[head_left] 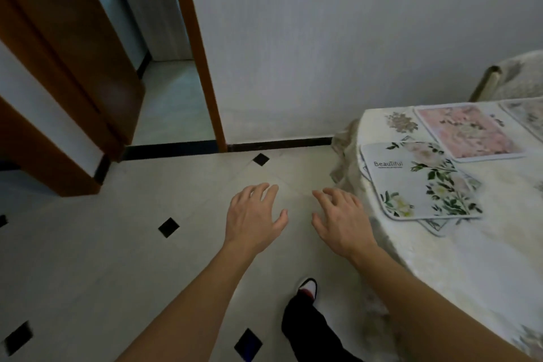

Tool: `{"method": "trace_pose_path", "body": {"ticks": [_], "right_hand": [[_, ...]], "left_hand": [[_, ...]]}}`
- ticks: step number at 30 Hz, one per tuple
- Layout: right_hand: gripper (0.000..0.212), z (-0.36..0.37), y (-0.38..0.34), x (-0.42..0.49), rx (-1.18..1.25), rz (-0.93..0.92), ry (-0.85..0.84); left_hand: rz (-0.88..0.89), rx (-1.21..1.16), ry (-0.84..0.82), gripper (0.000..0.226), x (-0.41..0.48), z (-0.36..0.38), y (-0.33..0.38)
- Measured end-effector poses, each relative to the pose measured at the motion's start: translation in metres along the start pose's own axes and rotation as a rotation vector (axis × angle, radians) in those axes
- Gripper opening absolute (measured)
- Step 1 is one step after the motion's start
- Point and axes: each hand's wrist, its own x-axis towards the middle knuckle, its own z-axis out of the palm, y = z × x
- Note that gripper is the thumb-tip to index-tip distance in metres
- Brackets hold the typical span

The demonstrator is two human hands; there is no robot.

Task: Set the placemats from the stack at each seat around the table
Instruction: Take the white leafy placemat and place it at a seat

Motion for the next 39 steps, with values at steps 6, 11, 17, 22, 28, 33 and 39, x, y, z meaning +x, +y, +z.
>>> {"method": "trace_pose_path", "body": {"ticks": [6, 11, 17, 22, 28, 33, 39], "right_hand": [[0.048, 0.026, 0.058, 0.049, 0.032, 0.131, 0.01], [0.045, 0.038, 0.128, 0.1, 0.099, 0.282, 0.075], [0.047, 0.041, 0.22, 0.108, 0.082, 0.479, 0.092], [0.05, 0.043, 0.27, 0.068, 0.053, 0.746, 0.061], [0.047, 0.041, 0.293, 0.026, 0.072, 1.017, 0.078], [0.047, 0.048, 0.29, -0.002, 0.047, 1.207, 0.065], [0.045, 0.055, 0.269, -0.005, 0.023, 1.437, 0.1]], "left_hand": [[0.169, 0.064, -0.05, 0.059, 0.095, 0.03, 0.027], [0.308, 0.115, -0.09, 0.057, 0.2, 0.049, 0.071], [0.435, 0.083, -0.12, 0.049, 0.286, 0.076, 0.134], [0.573, 0.021, -0.216, 0.054, 0.331, 0.107, 0.189], [0.754, 0.044, -0.275, 0.059, 0.367, 0.14, 0.255], [0.829, -0.011, -0.341, 0.055, 0.389, 0.173, 0.288], [0.881, -0.014, -0.43, 0.062, 0.419, 0.204, 0.307]]}}
